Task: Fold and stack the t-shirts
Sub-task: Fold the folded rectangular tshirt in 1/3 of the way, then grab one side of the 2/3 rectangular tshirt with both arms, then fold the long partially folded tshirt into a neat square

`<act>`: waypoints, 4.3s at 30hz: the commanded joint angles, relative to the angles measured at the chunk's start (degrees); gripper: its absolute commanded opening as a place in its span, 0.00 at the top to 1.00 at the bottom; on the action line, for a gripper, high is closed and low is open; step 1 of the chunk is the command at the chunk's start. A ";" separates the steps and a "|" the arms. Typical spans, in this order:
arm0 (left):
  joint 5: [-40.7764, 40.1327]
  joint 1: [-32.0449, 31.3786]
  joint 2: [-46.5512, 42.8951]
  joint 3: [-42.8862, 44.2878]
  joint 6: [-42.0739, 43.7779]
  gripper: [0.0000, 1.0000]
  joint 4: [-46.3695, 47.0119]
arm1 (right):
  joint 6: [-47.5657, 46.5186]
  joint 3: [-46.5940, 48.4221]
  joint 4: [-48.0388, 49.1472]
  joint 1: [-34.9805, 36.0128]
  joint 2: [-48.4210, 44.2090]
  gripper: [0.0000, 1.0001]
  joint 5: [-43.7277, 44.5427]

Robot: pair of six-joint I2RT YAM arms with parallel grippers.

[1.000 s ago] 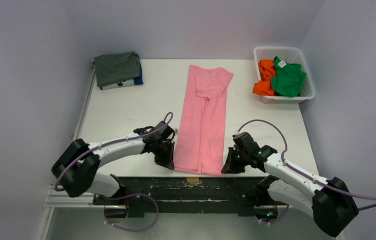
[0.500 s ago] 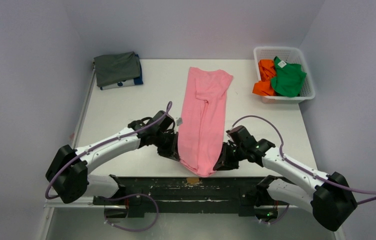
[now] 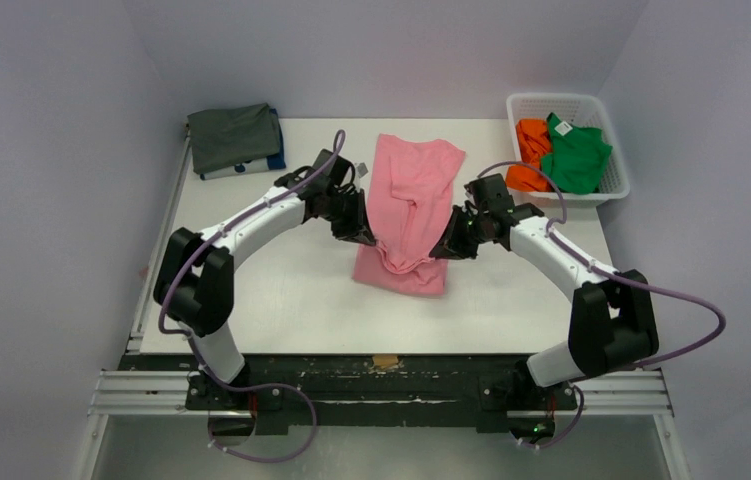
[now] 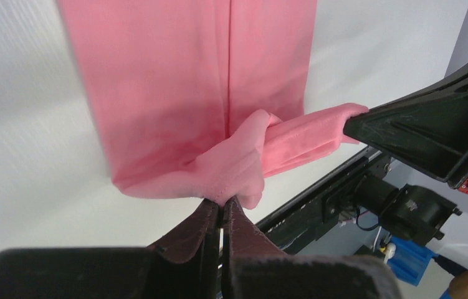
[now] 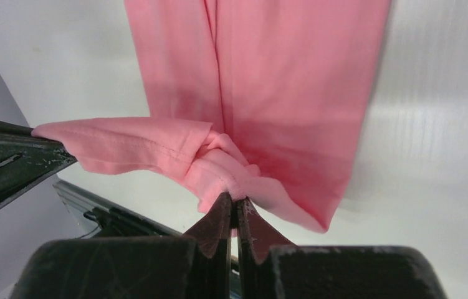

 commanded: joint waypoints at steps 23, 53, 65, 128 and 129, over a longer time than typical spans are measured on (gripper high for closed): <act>1.20 9.04 28.80 35.41 3.80 1.00 -5.34 | -6.89 20.03 11.57 -14.13 23.16 1.00 -6.67; 7.10 13.26 11.87 6.80 3.62 0.00 5.81 | -10.09 7.06 12.95 -15.31 17.84 0.46 -1.86; 3.09 7.25 12.17 -1.66 2.94 0.26 6.14 | -14.60 -4.96 7.91 -10.19 12.15 0.49 -2.28; 13.51 14.63 -0.71 11.39 5.02 1.00 2.27 | -15.48 9.79 11.86 -9.28 -0.44 1.00 -3.13; 13.81 14.82 1.34 13.22 4.96 1.00 2.02 | -15.47 10.86 11.89 -9.61 0.54 1.00 -2.28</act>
